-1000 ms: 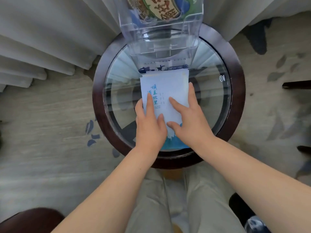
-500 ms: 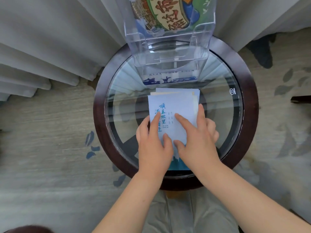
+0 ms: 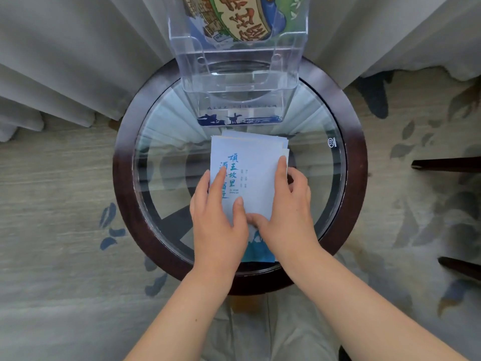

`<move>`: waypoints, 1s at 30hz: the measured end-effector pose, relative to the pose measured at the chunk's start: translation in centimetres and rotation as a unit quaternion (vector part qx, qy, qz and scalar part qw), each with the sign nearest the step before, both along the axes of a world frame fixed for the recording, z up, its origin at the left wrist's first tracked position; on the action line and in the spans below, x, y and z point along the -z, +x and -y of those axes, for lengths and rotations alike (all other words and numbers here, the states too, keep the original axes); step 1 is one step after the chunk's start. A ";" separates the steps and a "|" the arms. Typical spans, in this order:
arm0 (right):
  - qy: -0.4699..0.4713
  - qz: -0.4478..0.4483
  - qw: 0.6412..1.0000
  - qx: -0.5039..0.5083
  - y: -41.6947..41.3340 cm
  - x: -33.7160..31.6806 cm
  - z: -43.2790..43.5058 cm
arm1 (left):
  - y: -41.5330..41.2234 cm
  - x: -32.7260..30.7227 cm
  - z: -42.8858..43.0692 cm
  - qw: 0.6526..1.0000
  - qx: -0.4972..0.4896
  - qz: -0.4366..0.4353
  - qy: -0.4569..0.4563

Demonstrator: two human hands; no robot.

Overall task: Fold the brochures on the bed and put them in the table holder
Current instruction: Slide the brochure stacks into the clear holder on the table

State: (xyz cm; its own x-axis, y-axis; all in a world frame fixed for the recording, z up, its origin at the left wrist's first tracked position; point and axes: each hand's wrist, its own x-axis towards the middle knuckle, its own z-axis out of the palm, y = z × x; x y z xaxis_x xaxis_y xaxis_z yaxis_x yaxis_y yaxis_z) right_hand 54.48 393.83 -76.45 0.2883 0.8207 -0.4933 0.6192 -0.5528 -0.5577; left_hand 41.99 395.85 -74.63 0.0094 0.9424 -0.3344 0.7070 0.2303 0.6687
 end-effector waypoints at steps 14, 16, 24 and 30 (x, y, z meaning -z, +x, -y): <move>0.101 0.031 0.994 0.032 0.7 -0.3 1.2 | -0.1 0.3 -2.1 0.996 0.061 -0.065 -0.016; 0.114 0.021 0.993 0.037 1.0 -0.9 0.7 | 0.1 -0.2 -2.3 0.994 0.078 -0.077 -0.014; 0.141 0.039 0.989 0.000 1.2 -4.9 -2.5 | 0.6 -3.9 -4.2 0.991 0.094 -0.086 0.050; 0.204 0.052 0.977 0.030 0.3 -8.4 -4.7 | 1.2 -7.2 -6.7 0.985 0.079 -0.081 0.129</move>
